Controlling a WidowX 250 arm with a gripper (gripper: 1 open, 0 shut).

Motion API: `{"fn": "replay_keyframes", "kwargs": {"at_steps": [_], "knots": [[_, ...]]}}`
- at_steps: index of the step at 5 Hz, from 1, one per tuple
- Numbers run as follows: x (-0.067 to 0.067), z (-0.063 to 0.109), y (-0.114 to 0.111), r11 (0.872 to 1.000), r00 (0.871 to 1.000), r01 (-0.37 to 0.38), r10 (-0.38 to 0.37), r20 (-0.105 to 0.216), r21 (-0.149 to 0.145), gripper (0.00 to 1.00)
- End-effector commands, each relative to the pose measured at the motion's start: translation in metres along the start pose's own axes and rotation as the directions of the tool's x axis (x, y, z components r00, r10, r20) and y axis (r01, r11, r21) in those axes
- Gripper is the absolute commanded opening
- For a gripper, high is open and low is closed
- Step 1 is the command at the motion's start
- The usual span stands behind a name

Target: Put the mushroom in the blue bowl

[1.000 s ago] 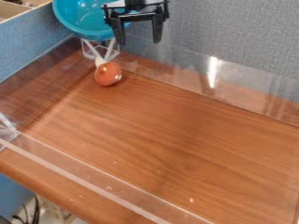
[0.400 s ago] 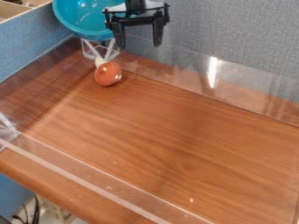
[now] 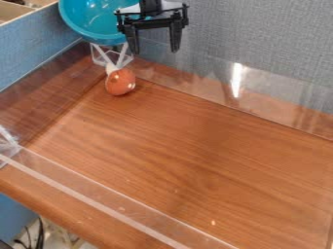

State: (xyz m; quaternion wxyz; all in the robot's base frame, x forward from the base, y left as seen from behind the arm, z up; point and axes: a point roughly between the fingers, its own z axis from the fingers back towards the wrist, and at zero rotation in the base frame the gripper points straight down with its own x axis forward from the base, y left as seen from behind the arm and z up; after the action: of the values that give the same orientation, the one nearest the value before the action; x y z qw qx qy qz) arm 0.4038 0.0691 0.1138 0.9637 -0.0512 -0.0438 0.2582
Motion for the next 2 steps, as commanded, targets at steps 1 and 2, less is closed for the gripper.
{"fn": "replay_keyframes", "kwargs": {"at_steps": [1, 2], "knots": [[0.0014, 0.0255, -0.0041, 1.000, 0.998, 0.007, -0.006, 0.064, -0.018, 1.00], [0.0012, 0.0283, -0.0046, 1.000, 0.997, 0.004, -0.003, 0.071, -0.019, 1.00]]}}
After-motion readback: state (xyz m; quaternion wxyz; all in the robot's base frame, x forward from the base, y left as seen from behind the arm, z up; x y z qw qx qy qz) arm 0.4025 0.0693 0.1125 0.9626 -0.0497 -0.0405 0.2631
